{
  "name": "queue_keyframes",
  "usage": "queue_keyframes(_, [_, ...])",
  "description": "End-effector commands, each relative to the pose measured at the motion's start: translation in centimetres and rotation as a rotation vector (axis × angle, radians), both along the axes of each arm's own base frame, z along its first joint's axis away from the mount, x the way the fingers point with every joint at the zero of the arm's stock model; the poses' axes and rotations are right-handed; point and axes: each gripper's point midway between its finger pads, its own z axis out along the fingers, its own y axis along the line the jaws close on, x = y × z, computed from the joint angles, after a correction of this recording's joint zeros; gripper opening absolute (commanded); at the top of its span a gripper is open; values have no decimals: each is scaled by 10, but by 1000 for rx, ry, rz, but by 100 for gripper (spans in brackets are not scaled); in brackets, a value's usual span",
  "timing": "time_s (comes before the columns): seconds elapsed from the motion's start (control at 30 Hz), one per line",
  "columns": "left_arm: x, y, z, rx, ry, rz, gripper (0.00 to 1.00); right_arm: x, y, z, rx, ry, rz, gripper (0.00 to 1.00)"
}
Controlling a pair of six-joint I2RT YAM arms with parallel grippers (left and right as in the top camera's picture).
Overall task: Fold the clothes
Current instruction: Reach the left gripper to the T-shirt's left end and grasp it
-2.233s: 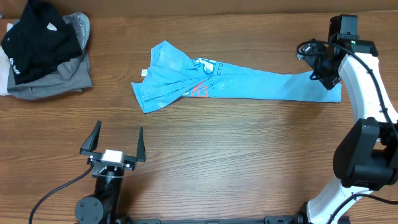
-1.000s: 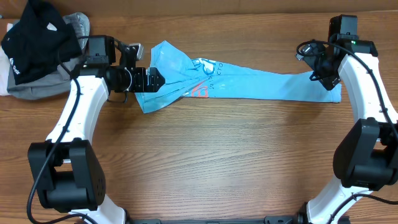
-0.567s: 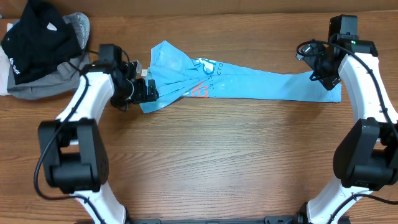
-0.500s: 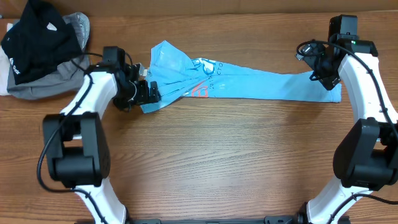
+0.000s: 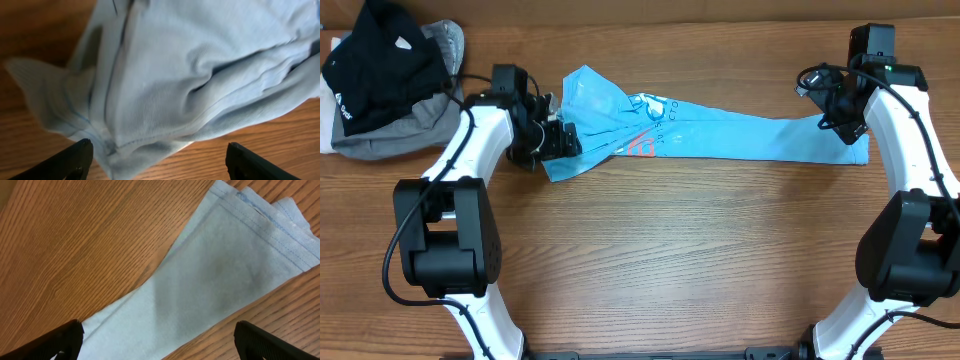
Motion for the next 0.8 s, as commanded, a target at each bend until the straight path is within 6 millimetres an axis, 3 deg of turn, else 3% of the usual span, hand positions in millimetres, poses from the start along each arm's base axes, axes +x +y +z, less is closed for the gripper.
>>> queue_keyframes(0.0, [12, 0, 9, 14, -32, 1, 87, 1, -2, 2, -15, -8, -5, 100])
queue_keyframes(0.27, [0, -3, -13, 4, 45, -1, 88, 1, -2, 2, -15, -6, -5, 100])
queue_keyframes(0.47, [-1, -17, -34, -71, 86, -19, 86, 1, -2, 2, -15, -6, -5, 100])
queue_keyframes(0.77, [5, -16, -30, -57, 63, -35, 77, 1, -2, 2, -16, -10, -5, 100])
